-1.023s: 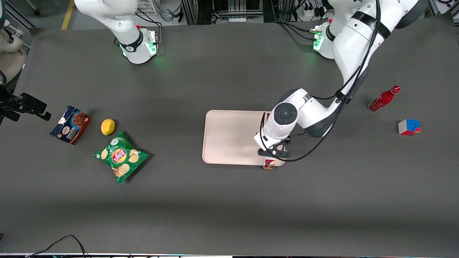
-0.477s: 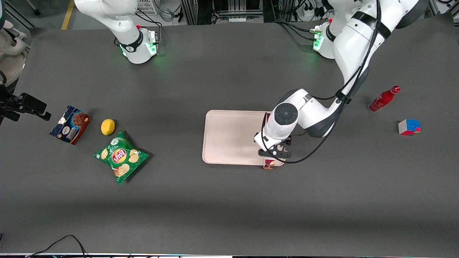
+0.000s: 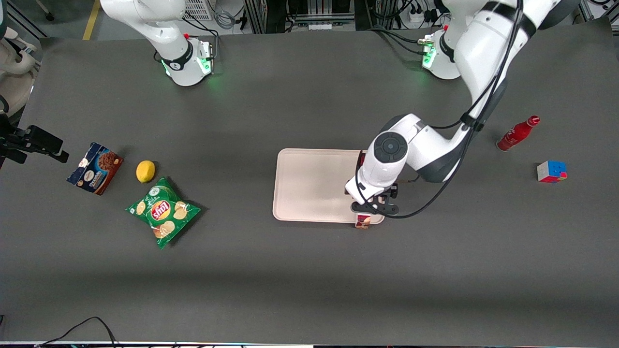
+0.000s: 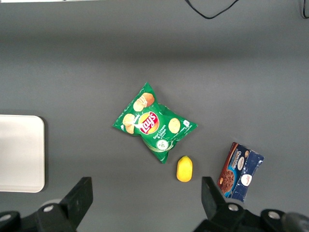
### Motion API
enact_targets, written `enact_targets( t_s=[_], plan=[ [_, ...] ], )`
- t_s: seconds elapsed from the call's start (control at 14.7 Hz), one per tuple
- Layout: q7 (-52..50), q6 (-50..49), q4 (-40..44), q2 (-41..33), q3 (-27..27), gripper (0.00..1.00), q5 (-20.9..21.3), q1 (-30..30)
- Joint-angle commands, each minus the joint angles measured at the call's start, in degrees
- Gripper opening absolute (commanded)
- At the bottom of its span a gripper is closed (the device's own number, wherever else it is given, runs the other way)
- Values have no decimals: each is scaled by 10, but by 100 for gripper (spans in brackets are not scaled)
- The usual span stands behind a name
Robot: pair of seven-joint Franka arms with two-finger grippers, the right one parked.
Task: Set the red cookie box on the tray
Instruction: 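Open the left gripper to release the box upright on the tray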
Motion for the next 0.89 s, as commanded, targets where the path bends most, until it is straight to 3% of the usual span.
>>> enact_targets(
  t_s=[0.0,0.2,0.48,0.82],
  plan=[
    [-4,-54,-14,-79,-2,100,2,6],
    [25,-93,-15,-123,2,100,-10,14],
    [155,-139,-17,-209,72,100,-123,19],
    [252,-223,-44,-336,156,100,-184,12]
  ],
)
